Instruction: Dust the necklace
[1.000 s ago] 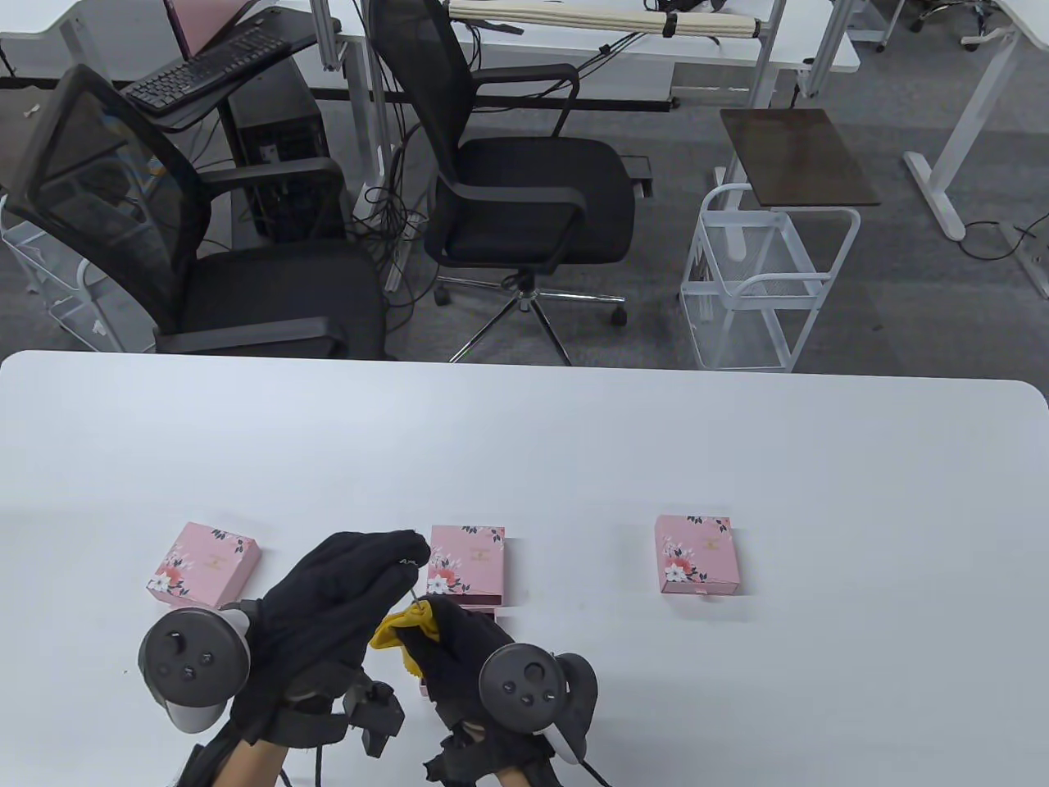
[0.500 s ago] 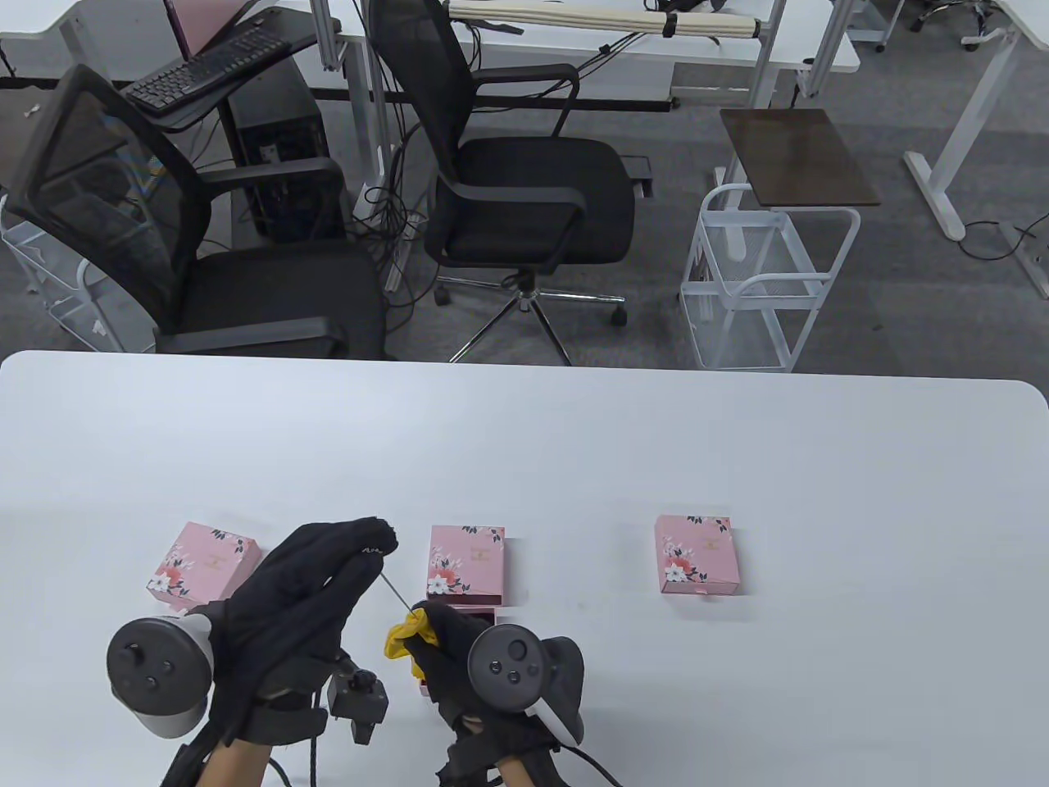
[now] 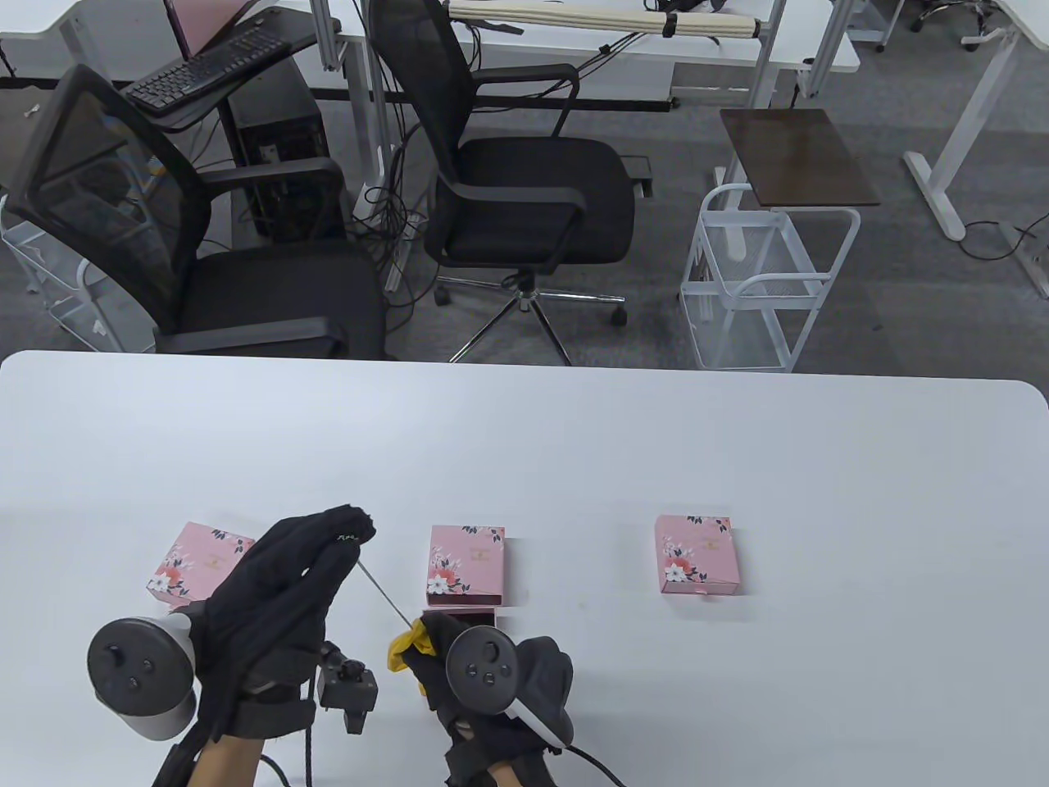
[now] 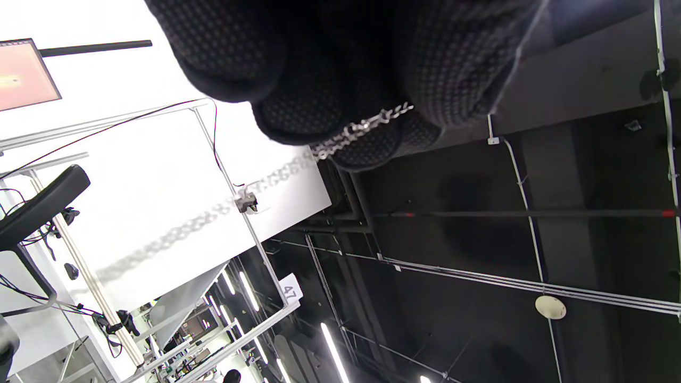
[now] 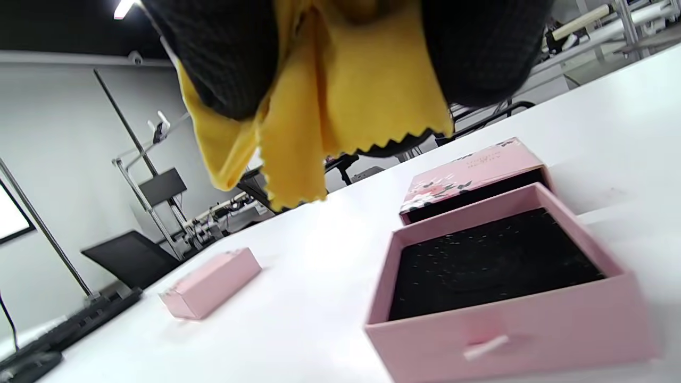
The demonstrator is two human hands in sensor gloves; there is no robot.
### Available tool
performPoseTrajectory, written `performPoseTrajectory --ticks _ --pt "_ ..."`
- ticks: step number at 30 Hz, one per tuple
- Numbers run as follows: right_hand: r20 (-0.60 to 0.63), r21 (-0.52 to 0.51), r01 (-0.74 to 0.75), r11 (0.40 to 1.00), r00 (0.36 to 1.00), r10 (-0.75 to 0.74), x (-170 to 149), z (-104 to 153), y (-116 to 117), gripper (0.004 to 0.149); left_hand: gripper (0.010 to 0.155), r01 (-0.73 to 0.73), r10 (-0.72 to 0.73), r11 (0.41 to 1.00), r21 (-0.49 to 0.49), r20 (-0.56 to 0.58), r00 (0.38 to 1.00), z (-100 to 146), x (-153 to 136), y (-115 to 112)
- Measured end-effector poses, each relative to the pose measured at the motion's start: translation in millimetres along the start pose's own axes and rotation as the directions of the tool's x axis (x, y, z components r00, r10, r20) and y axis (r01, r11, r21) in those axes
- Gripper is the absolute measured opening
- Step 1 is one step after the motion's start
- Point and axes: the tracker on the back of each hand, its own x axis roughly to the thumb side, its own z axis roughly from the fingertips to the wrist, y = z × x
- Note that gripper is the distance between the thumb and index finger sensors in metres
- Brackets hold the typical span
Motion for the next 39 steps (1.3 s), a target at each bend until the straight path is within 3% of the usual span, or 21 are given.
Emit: performPoseTrajectory --ticks 7,13,16,24,31,39 --pt "-0.005 0.023 -0.132 0.991 0.991 0.132 2 -1 0 0.049 0.036 -0.018 0.018 1.0 0.009 -0.038 0.999 -4 -5 9" --pt "-0.028 -0.012 -0.129 0.992 0.991 0.129 -3 -1 -9 0.049 0.036 -0.018 0.016 0.999 -0.027 -0.082 0.997 -7 -11 12" --pt "-0.05 -0.081 -0.091 0.993 0.995 0.087 -9 -4 -24 0.047 0.036 -0.025 0.022 0.999 -0.033 -0.09 0.996 -7 -12 10" --pt "-0.22 -0.084 -0.18 0.98 0.963 0.158 -62 -4 -49 0.047 0.036 -0.041 0.036 0.997 -0.059 -0.087 0.996 -8 -13 6" --pt "-0.401 0.105 -0.206 0.973 0.886 0.231 -111 -3 -31 0.051 0.037 -0.029 0.022 0.996 -0.088 -0.074 0.997 -6 -10 -3" --pt "-0.412 0.353 -0.298 0.887 0.802 0.433 -120 -9 -8 0.065 0.036 -0.013 0.007 0.995 -0.099 -0.059 0.998 -4 -7 -7"
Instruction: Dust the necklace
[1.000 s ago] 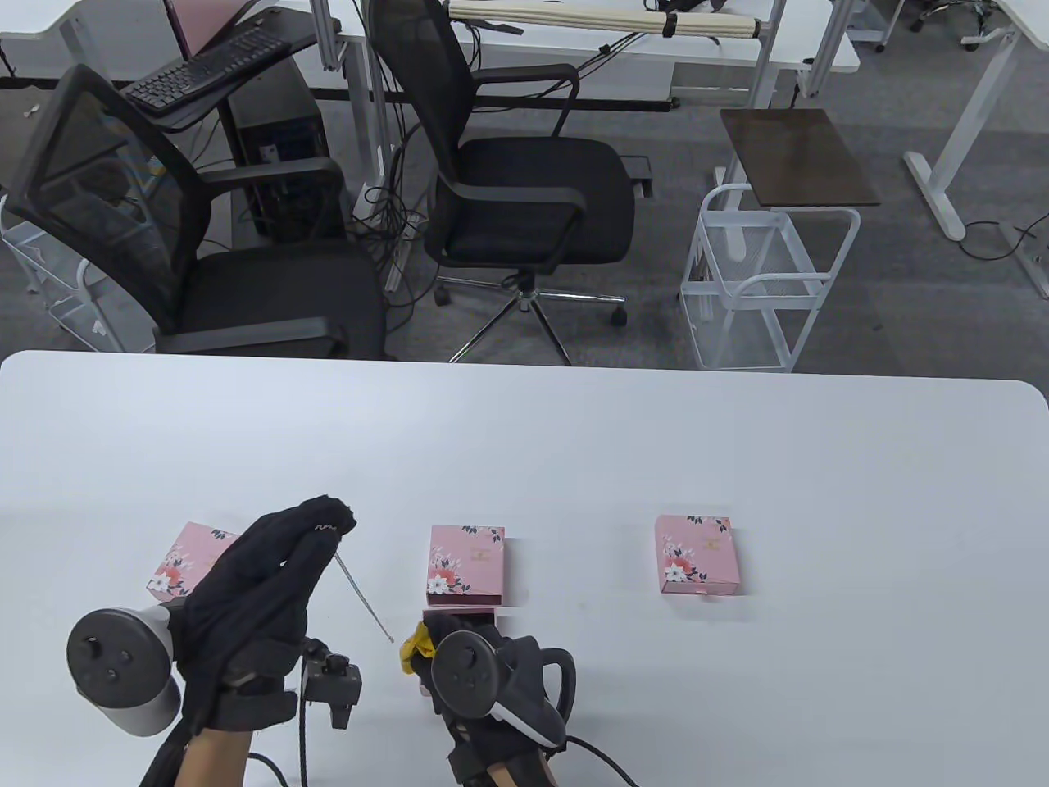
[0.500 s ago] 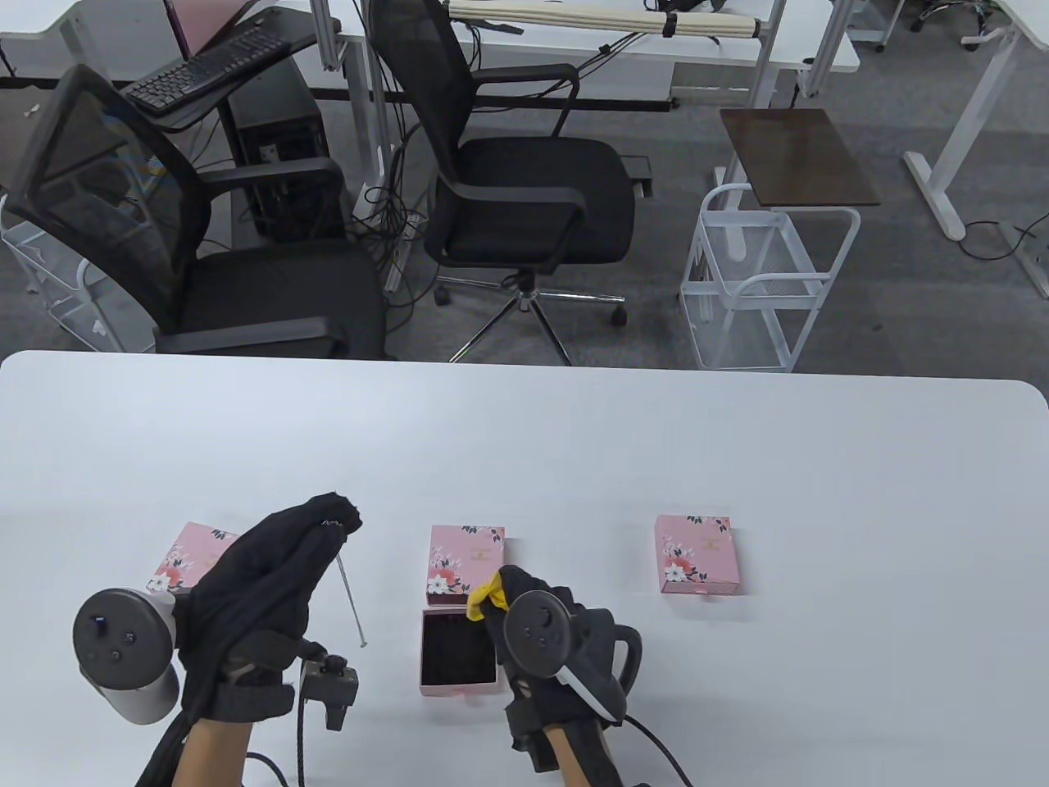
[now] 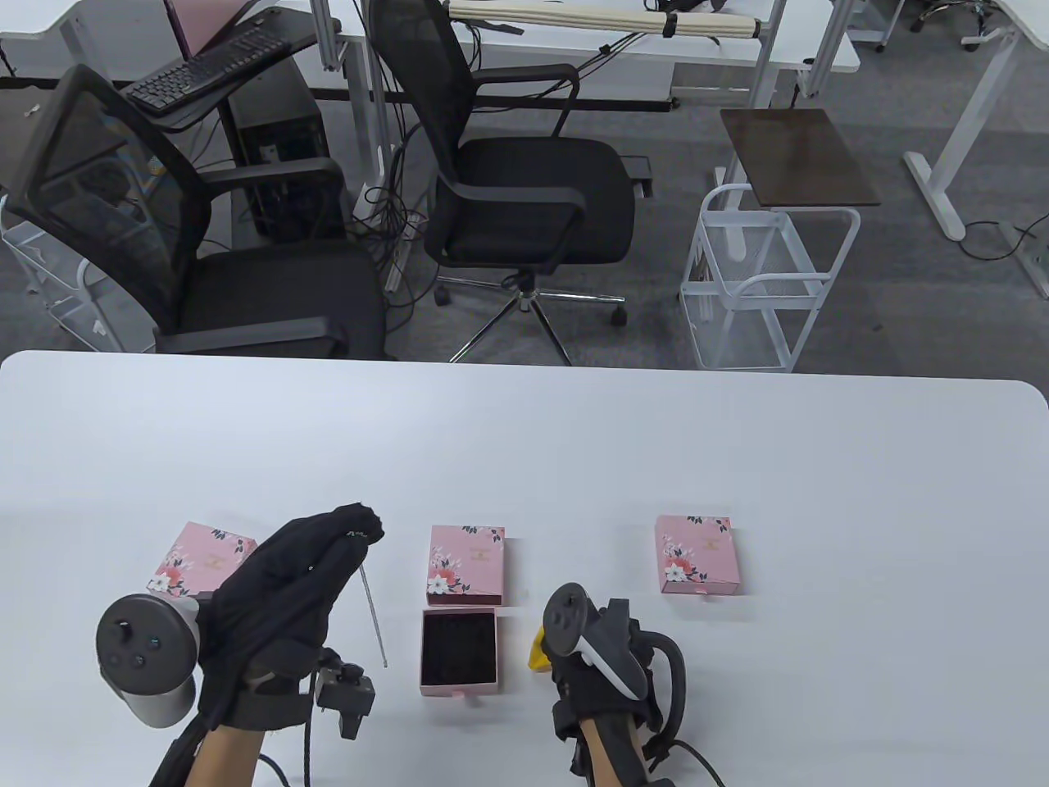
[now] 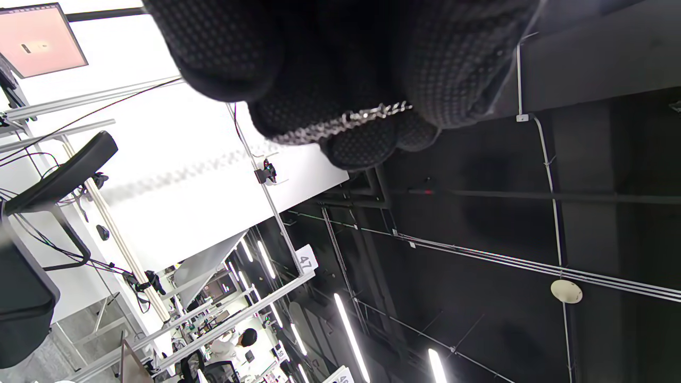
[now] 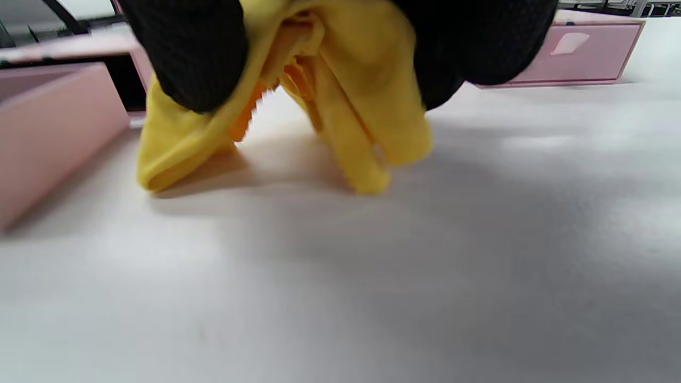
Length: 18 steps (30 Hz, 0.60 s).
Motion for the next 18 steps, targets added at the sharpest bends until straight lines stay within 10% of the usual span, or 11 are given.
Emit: performPoseTrajectory --ticks 10,18 --pt "0.033 -0.106 0.013 0.994 0.999 -0.01 1 17 -20 0.08 0.036 0.009 -0.009 1.0 -0.006 0.006 1.0 1 1 -2" --pt "0.293 -0.419 0.242 0.875 0.948 -0.122 7 57 -56 0.071 0.036 -0.002 0.003 0.999 -0.041 0.005 1.0 0 2 -7"
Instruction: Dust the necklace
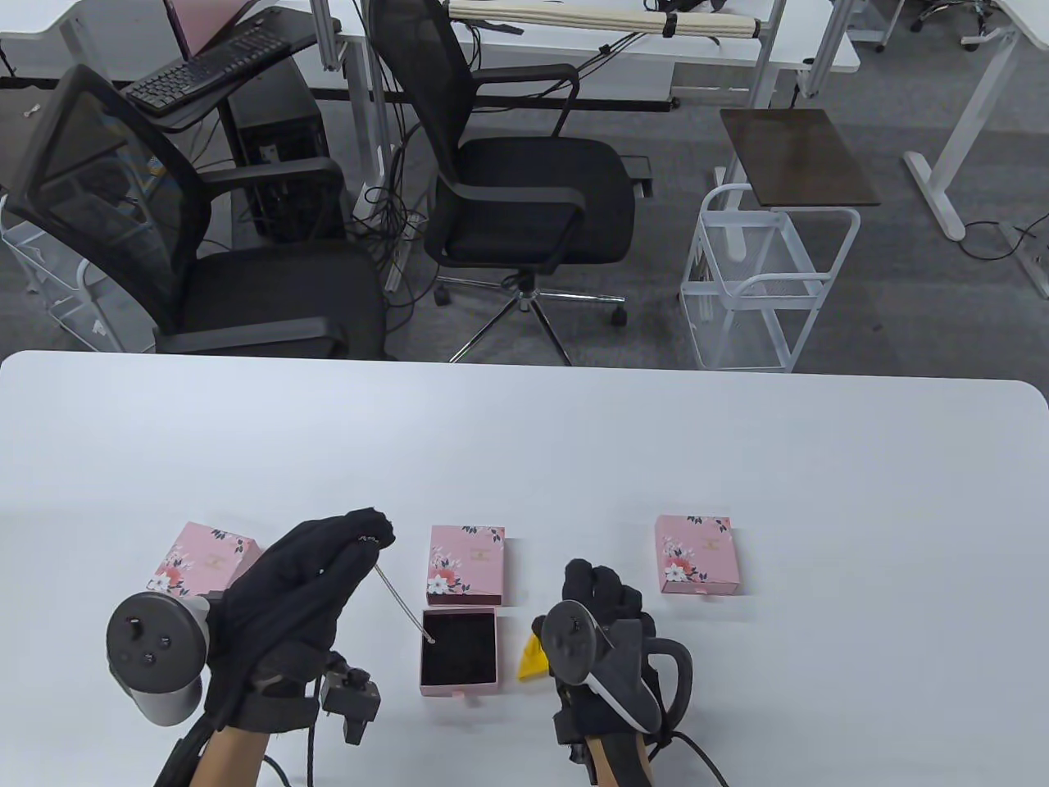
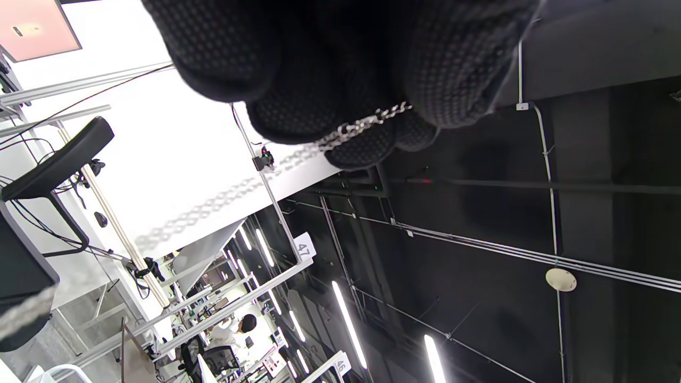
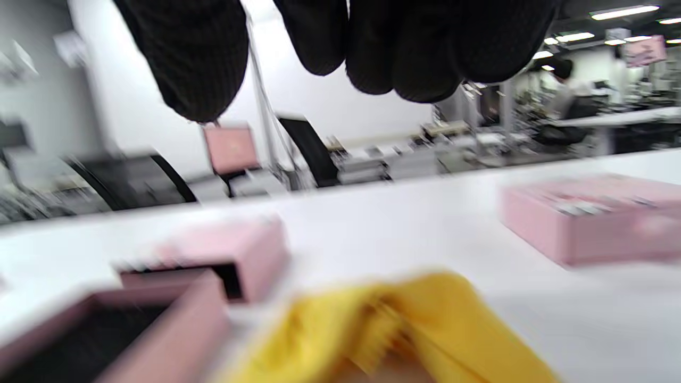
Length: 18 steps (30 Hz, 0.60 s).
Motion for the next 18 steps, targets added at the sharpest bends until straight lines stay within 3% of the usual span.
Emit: performPoseTrajectory --ticks 4,6,10,14,18 --pt "0.152 -0.225 0.198 0.954 0.974 -0.166 22 13 -30 0.049 0.036 0.032 -0.033 0.999 -0.041 -0.007 0.999 -1 -1 -7" --pt "0.234 -0.265 0.272 0.925 0.949 -0.212 33 17 -45 0.05 0.036 0.033 -0.034 0.998 -0.047 -0.007 0.999 -1 -1 -9" --pt "0.368 -0.13 0.453 0.882 0.848 -0.382 59 13 -65 0.065 0.036 0.053 -0.053 0.997 -0.059 0.008 0.999 -1 1 -12" --pt "0.391 0.056 0.445 0.894 0.814 -0.43 86 0 -67 0.078 0.037 0.134 -0.135 0.988 -0.077 -0.003 0.991 0 6 -8" --pt "0.4 0.14 0.462 0.876 0.782 -0.477 105 -8 -56 0.078 0.037 0.141 -0.141 0.986 -0.089 0.0 0.99 1 10 -6"
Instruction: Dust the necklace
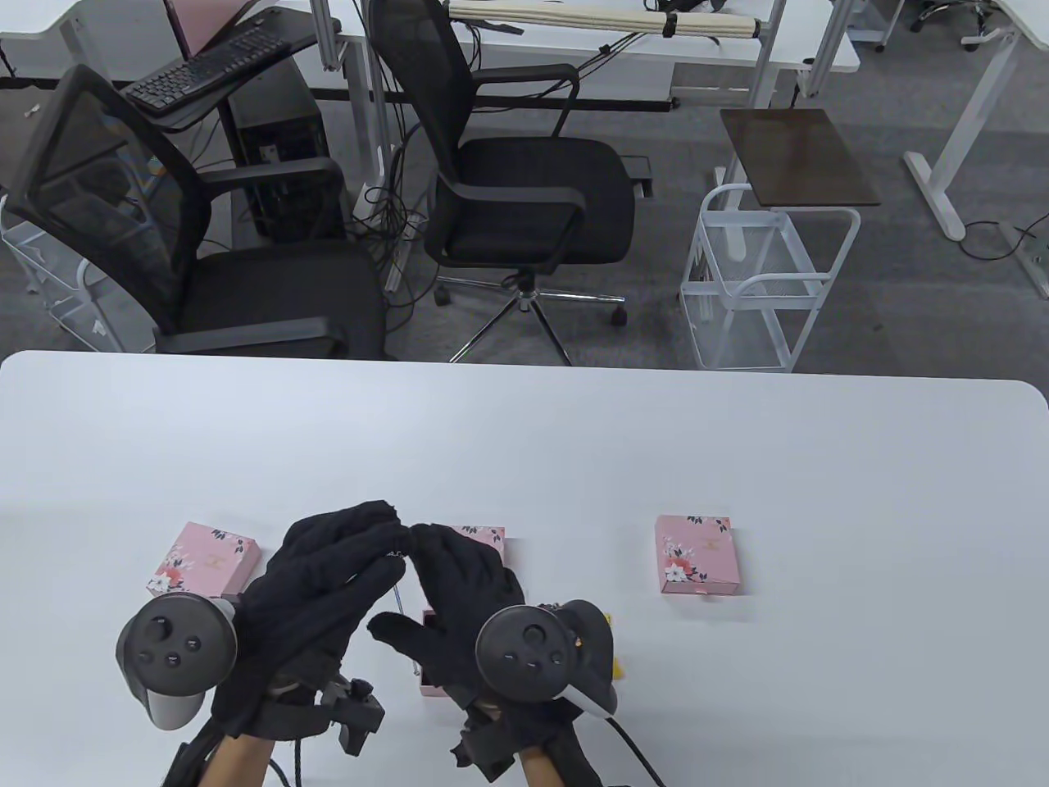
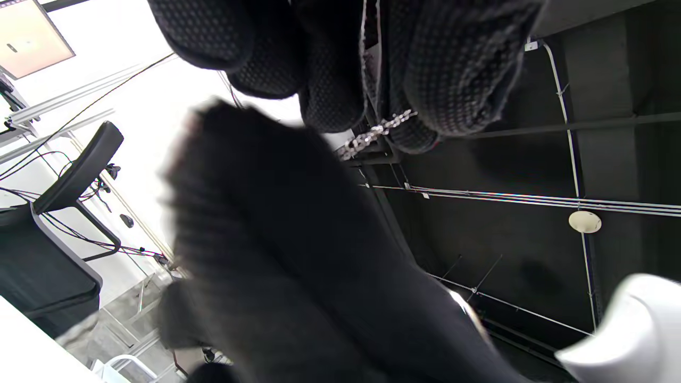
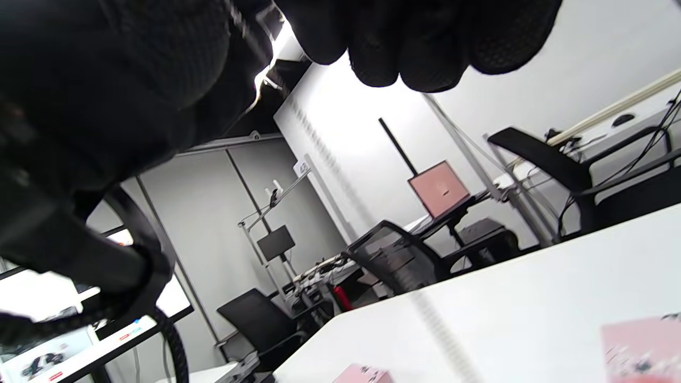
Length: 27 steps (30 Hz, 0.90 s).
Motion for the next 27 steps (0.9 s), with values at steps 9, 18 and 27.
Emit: performPoseTrajectory --ticks 9,18,27 --pt "0.015 -0.209 0.175 0.962 0.984 -0.176 -13 -4 2 0.035 0.038 0.018 -0.017 0.999 -0.028 0.012 1.0 0 1 -1" --pt "-0.03 -0.279 0.101 0.955 0.993 -0.114 -19 1 -15 0.035 0.037 -0.018 0.018 0.998 0.062 0.0 1.0 0 -6 8" --pt "-0.095 -0.285 0.077 0.955 0.99 -0.108 -32 4 -29 0.036 0.036 -0.036 0.041 0.994 0.106 -0.044 0.998 -2 -17 23"
